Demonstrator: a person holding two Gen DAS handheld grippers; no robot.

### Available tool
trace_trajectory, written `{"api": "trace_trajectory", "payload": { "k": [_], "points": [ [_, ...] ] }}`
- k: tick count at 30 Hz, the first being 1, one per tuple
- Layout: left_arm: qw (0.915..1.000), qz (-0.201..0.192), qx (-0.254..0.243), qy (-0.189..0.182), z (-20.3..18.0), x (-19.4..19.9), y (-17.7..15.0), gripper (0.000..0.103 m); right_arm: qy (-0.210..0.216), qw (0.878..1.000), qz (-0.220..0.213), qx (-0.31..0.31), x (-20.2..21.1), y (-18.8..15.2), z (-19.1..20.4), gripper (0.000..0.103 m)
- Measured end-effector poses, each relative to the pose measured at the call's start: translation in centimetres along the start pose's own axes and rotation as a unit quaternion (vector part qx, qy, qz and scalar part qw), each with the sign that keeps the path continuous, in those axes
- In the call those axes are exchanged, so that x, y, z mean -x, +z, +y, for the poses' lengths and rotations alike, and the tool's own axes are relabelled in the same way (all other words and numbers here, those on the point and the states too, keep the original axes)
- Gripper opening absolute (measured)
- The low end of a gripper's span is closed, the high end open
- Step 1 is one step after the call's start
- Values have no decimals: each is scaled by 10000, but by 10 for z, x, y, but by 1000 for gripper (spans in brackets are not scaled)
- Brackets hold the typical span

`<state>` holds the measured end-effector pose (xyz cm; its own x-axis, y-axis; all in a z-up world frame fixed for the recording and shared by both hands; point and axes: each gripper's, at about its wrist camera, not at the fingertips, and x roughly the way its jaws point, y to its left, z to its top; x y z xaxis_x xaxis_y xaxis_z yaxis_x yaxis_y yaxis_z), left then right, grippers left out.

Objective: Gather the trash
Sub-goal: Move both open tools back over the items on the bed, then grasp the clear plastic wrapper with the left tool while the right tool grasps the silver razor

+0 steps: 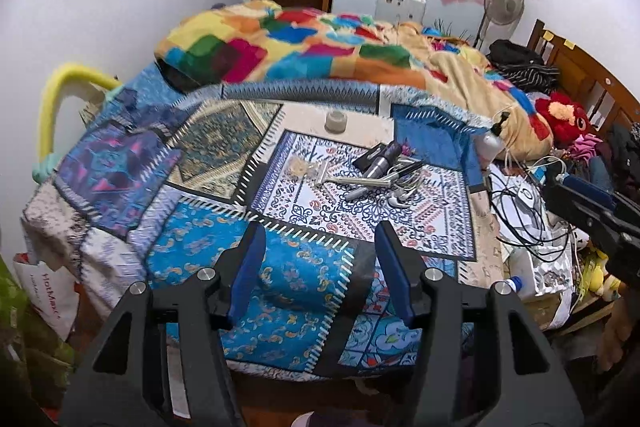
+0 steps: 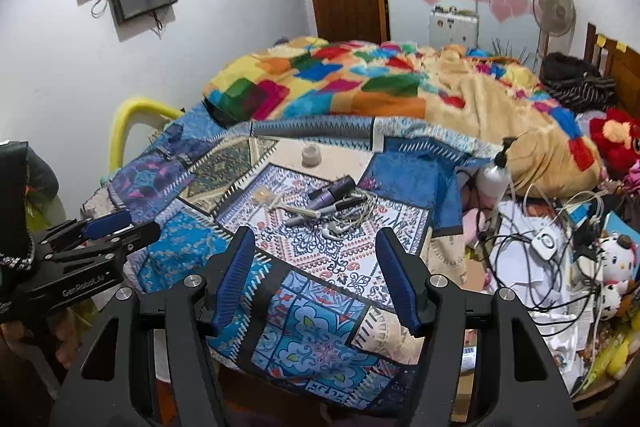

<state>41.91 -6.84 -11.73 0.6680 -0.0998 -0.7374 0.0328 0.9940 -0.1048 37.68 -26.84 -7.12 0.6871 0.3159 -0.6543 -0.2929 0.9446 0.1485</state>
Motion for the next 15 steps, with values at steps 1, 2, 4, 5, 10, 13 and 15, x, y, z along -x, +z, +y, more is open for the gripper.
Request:
{"api": "trace_trajectory", "payload": {
  "k": [1,2,4,5,10,13,15],
  "points": [
    [10000,41,11,4,0,-10,1,56,28,10000,66,-12,-8,0,-3,59],
    [10000,84,11,23,1,-21,2,56,52,9999,114,-17,-15,1,-5,59],
    [9998,165,-35,43,3,-42,5,56,82,9997,240,-15,-33,1,-9,59],
    [9998,198,-54,46,6,-49,7,56,95,9995,289,-15,-40,1,-10,59],
    [9994,336,-21,-19,17,-102,19,56,288,9976,608,-151,-85,2,-15,59],
    [9988,446,128,-150,26,-136,30,56,376,9965,730,-153,-107,2,-12,59],
    [9981,544,215,-203,32,-159,37,56,445,9955,827,-90,-125,3,-9,59]
  ]
}}
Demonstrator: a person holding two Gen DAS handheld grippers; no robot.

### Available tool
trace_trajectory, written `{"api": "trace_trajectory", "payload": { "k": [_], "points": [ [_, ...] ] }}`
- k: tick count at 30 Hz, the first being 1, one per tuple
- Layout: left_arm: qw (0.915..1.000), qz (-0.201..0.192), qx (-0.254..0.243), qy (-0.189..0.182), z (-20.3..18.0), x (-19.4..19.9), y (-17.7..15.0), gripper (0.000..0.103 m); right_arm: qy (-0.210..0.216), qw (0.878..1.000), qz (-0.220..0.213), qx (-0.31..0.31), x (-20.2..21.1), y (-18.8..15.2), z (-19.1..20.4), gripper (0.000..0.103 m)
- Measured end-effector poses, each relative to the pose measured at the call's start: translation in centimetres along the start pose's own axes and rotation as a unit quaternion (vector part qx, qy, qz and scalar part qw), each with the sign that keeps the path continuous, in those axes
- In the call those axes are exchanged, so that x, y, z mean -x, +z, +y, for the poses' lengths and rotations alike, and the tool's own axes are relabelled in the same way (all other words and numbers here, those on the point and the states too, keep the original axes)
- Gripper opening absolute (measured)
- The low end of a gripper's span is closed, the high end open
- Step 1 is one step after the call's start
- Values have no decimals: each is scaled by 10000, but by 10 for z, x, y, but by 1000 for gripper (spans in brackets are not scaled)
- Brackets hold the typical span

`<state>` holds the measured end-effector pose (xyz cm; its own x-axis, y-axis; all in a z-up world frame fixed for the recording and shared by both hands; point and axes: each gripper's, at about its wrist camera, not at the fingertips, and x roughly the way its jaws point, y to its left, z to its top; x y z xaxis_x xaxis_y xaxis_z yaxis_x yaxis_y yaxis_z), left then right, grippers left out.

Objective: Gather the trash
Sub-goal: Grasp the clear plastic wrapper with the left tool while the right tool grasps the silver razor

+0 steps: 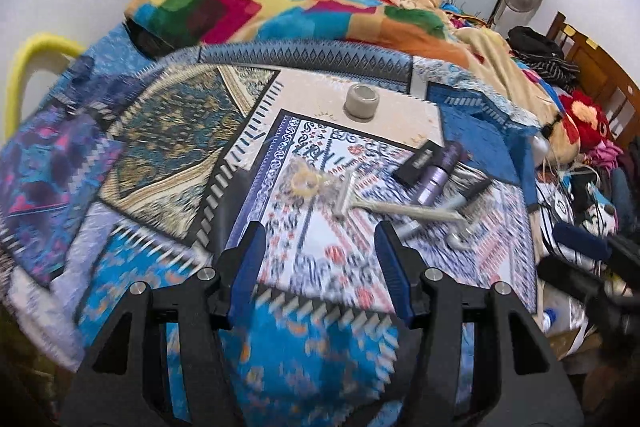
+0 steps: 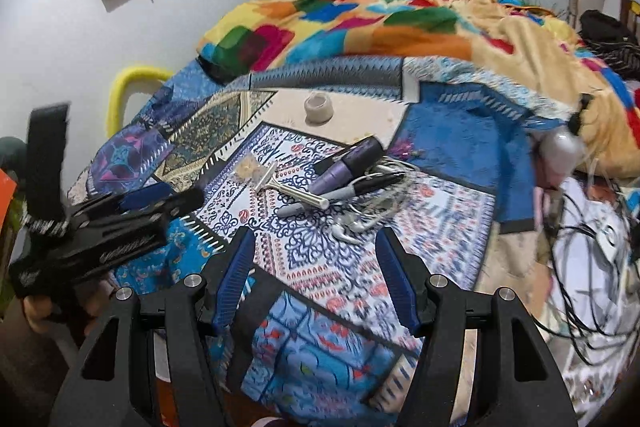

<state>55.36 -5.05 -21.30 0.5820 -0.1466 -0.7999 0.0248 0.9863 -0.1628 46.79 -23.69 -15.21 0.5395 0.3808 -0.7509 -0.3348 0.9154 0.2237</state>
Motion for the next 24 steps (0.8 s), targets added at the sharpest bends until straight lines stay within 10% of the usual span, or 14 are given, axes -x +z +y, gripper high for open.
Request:
{"api": "trace_trajectory", "payload": {
  "k": [10,18,24],
  "points": [
    [9995,-51,-322,-41,7,-60,26,56,301,9968,256,692,-55,22,11,46],
    [9987,51,-341,-378,14,-67,23,25,367,9909,618,1136,-95,38,19,38],
    [9992,27,-67,-401,34,-49,11,23,478,9824,892,1572,-118,44,35,35]
  ]
}}
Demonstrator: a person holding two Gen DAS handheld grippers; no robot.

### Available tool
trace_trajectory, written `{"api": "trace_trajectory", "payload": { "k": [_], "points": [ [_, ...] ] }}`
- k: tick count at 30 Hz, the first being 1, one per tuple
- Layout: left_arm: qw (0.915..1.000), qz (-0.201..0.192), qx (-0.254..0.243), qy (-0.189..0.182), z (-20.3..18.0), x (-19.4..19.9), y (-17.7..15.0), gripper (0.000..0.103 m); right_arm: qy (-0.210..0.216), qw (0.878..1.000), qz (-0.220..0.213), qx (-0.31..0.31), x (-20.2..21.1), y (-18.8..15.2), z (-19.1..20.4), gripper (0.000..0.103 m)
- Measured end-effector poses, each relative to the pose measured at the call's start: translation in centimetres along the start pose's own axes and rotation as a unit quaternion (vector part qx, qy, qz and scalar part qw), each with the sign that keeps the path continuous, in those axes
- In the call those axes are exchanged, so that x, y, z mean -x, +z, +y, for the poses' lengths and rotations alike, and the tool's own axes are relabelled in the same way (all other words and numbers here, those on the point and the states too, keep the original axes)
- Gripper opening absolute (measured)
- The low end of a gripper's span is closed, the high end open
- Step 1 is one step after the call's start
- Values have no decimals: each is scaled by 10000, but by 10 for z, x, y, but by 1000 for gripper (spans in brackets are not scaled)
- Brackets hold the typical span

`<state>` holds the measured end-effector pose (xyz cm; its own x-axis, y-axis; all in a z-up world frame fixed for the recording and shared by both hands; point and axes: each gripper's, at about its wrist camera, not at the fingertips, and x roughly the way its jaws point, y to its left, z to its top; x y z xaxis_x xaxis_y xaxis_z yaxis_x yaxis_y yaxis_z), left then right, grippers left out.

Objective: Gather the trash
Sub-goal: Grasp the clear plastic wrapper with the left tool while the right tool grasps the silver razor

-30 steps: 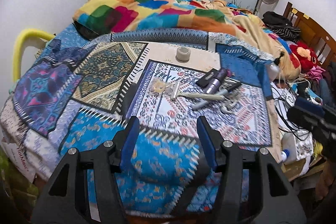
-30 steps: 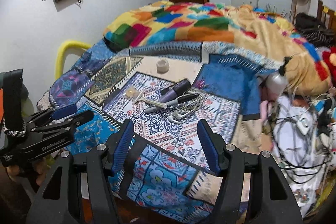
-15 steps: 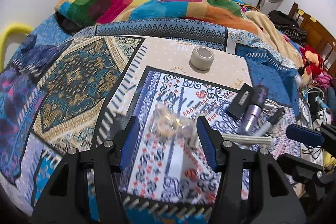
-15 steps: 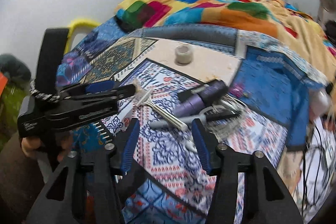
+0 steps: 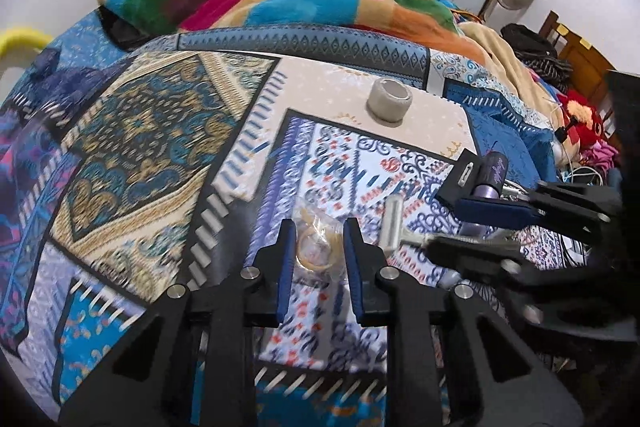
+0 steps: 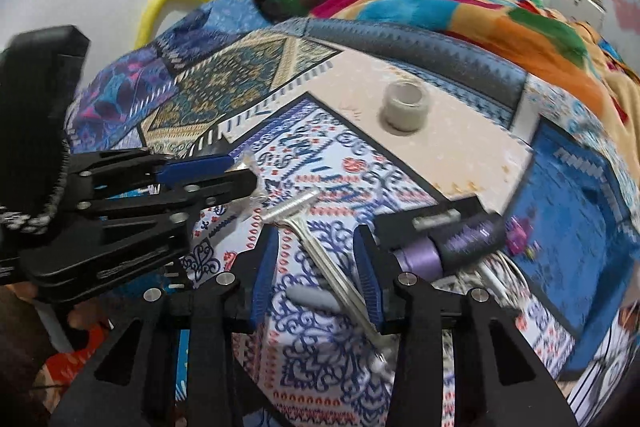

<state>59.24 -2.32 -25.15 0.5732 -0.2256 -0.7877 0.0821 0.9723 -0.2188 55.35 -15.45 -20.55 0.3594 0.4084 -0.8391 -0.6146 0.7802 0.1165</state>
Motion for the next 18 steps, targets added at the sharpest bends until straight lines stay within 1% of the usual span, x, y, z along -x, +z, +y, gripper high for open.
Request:
{"api": "trace_trajectory", "payload": {
  "k": [2,3,7,9,11,12,13,18],
  "points": [
    [10000,-37,58,1,5,8,-4,23,-7,9999,128,112,-10,5,4,30],
    [10000,-65,72,9,7,13,-6,23,12,9997,202,152,-14,7,5,25],
    [9998,-166,92,22,13,30,-14,23,-99,9981,509,322,-29,10,11,24],
    [9998,-178,113,-22,13,35,-17,23,-187,9974,556,428,-30,12,16,24],
    [9997,-191,112,-52,11,40,-20,22,-307,9967,574,490,-31,12,18,18],
    [9997,-201,95,-54,9,42,-22,23,-354,9964,562,523,-30,12,19,10],
    [9997,-203,89,-54,8,44,-22,23,-426,9960,548,562,-30,12,19,8],
    [9996,-224,156,-121,5,56,-22,22,-466,9976,470,182,-26,13,13,8]
  ]
}}
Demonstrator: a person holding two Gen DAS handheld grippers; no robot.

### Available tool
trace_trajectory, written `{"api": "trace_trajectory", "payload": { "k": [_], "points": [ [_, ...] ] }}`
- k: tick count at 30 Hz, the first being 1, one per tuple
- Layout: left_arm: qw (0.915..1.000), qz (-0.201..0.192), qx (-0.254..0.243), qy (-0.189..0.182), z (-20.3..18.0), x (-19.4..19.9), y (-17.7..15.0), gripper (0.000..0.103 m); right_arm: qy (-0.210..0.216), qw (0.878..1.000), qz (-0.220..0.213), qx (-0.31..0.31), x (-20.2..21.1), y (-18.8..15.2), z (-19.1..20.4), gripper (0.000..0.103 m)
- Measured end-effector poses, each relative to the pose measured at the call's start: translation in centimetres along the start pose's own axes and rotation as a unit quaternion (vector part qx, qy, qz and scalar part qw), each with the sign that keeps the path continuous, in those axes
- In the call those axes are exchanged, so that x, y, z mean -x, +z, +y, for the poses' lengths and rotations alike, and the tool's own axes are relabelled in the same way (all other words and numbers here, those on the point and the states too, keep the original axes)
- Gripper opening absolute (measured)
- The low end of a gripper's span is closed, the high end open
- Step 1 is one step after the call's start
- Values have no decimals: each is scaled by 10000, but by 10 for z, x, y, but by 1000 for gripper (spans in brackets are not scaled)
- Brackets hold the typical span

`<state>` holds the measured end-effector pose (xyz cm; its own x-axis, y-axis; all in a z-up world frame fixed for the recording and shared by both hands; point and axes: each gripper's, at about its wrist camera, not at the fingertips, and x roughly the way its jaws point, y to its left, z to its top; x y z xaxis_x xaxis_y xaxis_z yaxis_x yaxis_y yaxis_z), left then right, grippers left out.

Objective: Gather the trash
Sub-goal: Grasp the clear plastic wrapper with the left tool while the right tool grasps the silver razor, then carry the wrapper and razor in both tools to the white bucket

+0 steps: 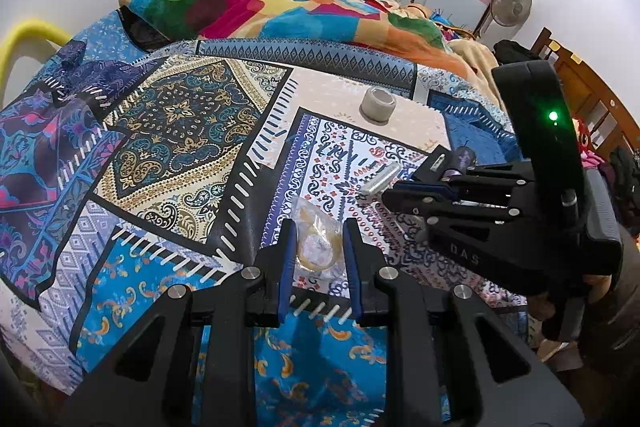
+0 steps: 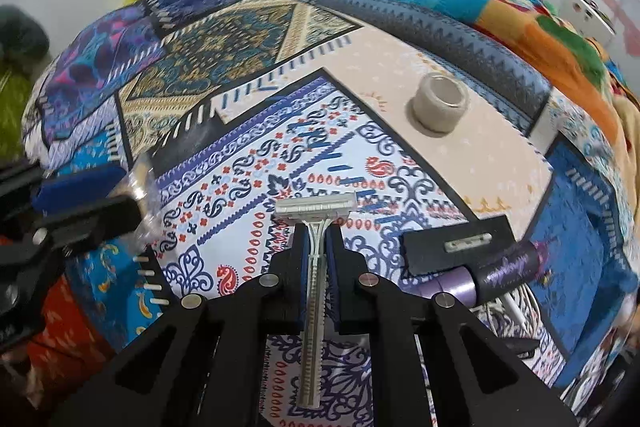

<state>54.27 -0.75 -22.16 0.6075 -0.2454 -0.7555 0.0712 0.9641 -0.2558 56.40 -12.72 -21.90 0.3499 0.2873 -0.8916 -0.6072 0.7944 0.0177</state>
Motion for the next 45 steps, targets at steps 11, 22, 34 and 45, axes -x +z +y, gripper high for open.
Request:
{"api": "trace_trajectory", "payload": {
  "k": [11,22,34,45],
  "points": [
    [9991,-408,-40,82,-14,68,8,22,-135,9956,-723,-575,79,3,7,8],
    [9946,-996,-83,290,-27,173,-3,22,-138,9870,-1529,-476,184,-2,54,8],
    [9896,-1296,3,627,-14,270,-51,22,51,9818,-1868,-337,246,-33,120,8],
    [9873,-1251,241,953,29,329,-108,22,392,9811,-1882,-223,257,-54,186,8]
  ]
}}
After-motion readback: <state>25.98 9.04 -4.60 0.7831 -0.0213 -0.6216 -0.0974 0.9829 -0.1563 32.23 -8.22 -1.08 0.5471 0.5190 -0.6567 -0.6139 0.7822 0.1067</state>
